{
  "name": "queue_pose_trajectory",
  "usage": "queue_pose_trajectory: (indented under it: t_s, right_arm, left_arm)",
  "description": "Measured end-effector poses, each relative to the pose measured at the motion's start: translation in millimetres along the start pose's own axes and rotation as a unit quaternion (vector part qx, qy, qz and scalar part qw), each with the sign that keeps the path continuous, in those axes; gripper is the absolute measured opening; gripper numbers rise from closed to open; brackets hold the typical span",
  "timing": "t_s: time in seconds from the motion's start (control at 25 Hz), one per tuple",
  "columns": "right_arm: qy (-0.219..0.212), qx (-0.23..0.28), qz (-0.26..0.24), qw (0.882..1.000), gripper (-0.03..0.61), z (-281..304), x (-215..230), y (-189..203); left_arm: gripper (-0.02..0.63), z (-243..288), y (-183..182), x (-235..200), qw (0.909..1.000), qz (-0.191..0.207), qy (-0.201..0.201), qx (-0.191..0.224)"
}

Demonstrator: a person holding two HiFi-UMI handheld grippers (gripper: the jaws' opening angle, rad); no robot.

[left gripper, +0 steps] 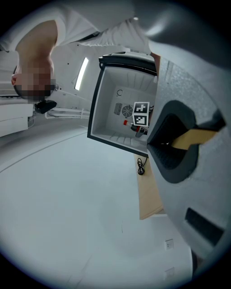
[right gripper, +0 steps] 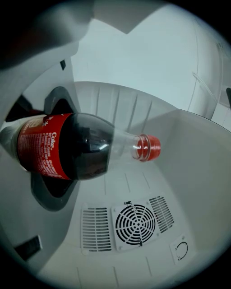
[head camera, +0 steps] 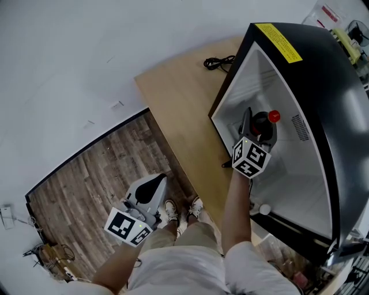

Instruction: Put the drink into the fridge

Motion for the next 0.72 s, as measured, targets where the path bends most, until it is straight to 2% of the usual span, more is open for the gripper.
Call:
queue_pose_trajectory:
  t_s: [0.16,0.56,0.72]
  right_arm:
    - [0.001,-0.003,0.003,1.000,0.333,0.0,1.8,1.0]
    - [-0.002,-0.011,-0.007,1.000,0.351,-6.5,1.1,0.4]
    - [-0.003,-0.023,-0.006,1.000,0.393,-8.2,-0.8,3.4]
  left_arm:
    - [0.014,-2.6,0.8,0.1,1.0000,-0.001,0.000,0.000]
    - [0.015,-11.7,1.5,3.9,1.0000,-0.001,0.001,0.001]
    - [0.015,-18.0,4.0,6.1,1.0000,-0.003,0.001,0.001]
Point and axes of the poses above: the fingertips, and each gripper's own axes: z forward along the fingers, x to its right, y out of its underside, the point moved 8 cm from there along -z, backward along the fingers, and after that the axes turned 13 degrees about y, right-handed, at the moved point
